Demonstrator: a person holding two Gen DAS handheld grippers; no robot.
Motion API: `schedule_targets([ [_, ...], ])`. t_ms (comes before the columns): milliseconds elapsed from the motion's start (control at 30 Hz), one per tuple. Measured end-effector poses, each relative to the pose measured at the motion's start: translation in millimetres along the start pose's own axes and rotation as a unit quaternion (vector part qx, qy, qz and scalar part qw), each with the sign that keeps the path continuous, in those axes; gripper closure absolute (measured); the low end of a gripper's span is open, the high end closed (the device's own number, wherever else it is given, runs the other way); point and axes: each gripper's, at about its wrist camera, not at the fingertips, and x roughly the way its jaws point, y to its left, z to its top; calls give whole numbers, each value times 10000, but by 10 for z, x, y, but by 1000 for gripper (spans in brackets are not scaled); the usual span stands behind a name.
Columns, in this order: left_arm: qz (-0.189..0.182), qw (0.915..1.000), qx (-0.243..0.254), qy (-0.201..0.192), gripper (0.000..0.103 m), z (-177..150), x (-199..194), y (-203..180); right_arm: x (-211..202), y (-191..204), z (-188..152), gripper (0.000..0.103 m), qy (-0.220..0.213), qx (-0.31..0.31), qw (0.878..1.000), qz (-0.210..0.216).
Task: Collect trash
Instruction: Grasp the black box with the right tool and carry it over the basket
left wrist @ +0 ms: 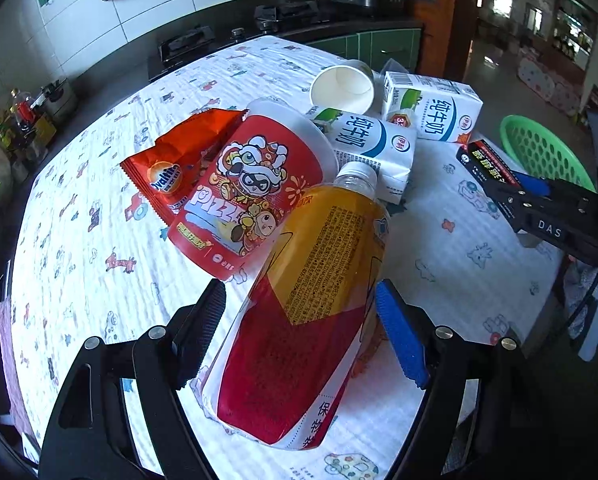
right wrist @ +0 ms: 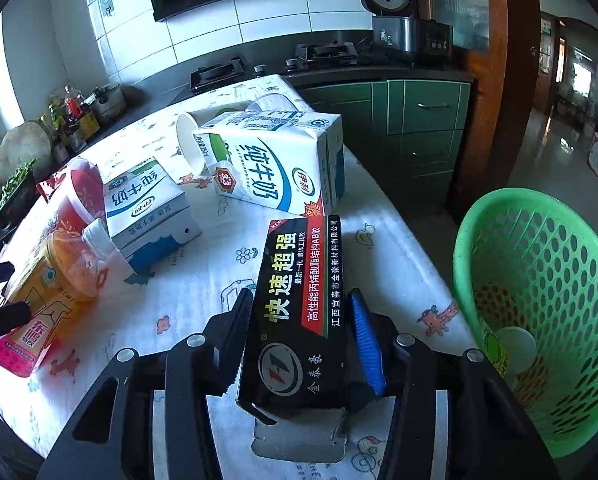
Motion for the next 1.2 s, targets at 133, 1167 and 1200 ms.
schedule_targets([
  [133, -41, 10000, 42, 63, 25, 36, 47, -8, -48, 17, -39, 56, -35, -42, 10000, 45],
  [1167, -373, 9986, 381, -7, 30, 66, -96, -339, -795, -649, -224, 56, -669, 343, 9971, -120],
  [1200, -424, 9984, 365, -51, 30, 74, -131, -357, -807, -710, -229, 56, -678, 377, 9968, -170],
])
